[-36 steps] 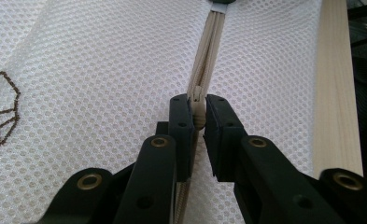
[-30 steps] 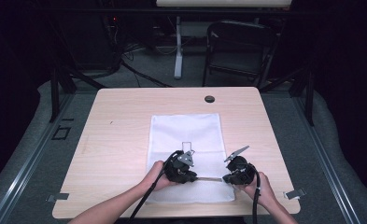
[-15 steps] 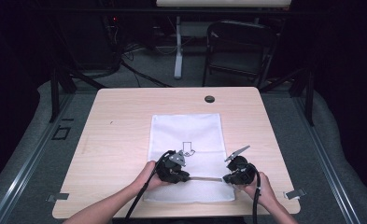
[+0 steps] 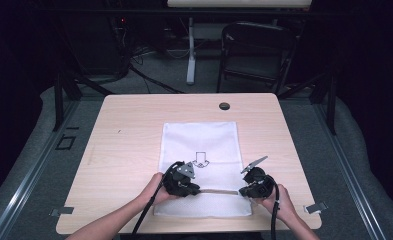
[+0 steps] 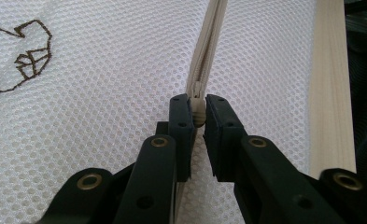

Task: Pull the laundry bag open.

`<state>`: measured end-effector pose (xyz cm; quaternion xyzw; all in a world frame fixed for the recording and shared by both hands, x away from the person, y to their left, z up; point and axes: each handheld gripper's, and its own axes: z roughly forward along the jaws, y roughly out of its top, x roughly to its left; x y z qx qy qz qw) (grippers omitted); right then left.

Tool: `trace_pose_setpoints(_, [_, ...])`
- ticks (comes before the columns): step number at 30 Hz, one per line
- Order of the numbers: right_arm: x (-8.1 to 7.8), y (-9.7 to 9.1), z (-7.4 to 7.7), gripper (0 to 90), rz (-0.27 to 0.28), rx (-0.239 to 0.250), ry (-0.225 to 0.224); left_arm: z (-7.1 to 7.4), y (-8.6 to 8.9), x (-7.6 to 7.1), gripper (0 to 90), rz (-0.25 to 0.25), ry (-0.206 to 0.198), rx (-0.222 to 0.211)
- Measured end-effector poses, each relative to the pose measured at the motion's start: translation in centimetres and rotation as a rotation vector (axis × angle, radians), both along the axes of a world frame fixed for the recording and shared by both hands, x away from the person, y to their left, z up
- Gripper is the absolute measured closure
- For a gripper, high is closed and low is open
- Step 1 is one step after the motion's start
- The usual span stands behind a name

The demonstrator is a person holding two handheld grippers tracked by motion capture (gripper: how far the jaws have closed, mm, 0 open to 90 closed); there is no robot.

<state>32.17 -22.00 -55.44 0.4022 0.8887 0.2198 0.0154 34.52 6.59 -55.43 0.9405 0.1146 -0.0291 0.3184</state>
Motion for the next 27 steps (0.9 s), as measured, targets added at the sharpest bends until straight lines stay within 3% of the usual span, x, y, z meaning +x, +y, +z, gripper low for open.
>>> trace_pose_setpoints(10, [0.0, -0.2, 0.1, 90.0, 0.004, -0.014, 0.006, 0.0, 2.0, 0.1, 81.4, 0.029, 0.015, -0.002])
trace_pose_setpoints(27, [0.1, -0.4, 0.1, 90.0, -0.002, -0.018, 0.009, -0.1, 4.0, -0.2, 81.3, 0.064, 0.023, 0.001])
